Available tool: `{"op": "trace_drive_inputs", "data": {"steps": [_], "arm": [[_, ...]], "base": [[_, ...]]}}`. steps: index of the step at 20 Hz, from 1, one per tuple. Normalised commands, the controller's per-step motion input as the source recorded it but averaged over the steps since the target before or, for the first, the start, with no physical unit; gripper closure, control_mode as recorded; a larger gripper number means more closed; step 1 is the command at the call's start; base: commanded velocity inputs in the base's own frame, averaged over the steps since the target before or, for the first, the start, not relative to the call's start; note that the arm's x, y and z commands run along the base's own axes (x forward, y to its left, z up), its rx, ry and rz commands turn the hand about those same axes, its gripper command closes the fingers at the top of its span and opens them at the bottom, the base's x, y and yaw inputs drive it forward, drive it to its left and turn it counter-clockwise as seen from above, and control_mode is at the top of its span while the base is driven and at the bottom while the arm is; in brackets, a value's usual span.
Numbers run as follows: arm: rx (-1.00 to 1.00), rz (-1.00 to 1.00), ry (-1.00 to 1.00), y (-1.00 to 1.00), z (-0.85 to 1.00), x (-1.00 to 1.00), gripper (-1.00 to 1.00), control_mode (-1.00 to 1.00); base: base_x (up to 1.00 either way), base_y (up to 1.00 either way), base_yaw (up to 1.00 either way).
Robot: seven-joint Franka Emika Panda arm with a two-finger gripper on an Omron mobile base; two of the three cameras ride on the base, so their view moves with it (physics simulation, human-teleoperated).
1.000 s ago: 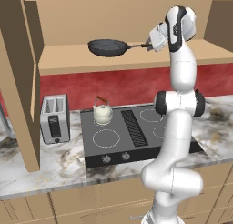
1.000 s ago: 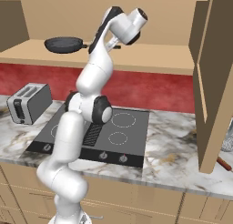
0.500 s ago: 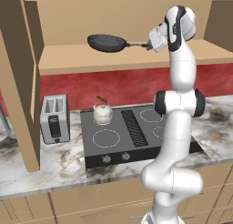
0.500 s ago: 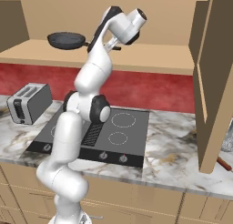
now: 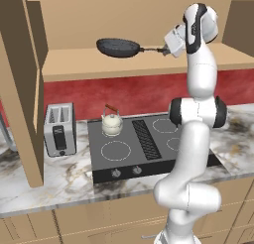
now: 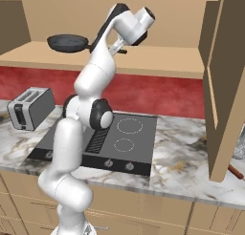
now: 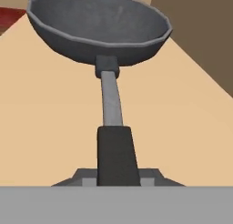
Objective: Pick the pan from the cabinet and place it on the stove. Then turn on the stove burner for the pan.
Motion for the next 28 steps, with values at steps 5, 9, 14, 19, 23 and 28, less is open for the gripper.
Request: {"op": "trace_drive_inputs", "data": {"steps": [5, 9, 14, 19, 23, 28], "arm": [[0.00, 0.00, -0.14, 0.00, -0.04, -0.60, 1.00, -1.00], [0.00, 0.00, -0.14, 0.00, -0.21, -0.61, 1.00, -1.00], [0.04, 0.00, -0.19, 0.00, -0.36, -0.64, 1.00, -1.00], [0.03, 0.00, -0.18, 0.00, -0.20, -0.69, 1.00, -1.00], [0.03, 0.00, -0.19, 0.00, -0.05, -0.81, 1.00, -1.00], [0.00, 0.00, -0.15, 0.00, 0.00, -0.86, 1.00, -1.00]], "base": [[0.00, 0.00, 0.00], [0.00, 0.00, 0.00], [0.00, 0.00, 0.00], [0.00, 0.00, 0.00], [0.00, 0.00, 0.00], [0.00, 0.00, 0.00]]}}
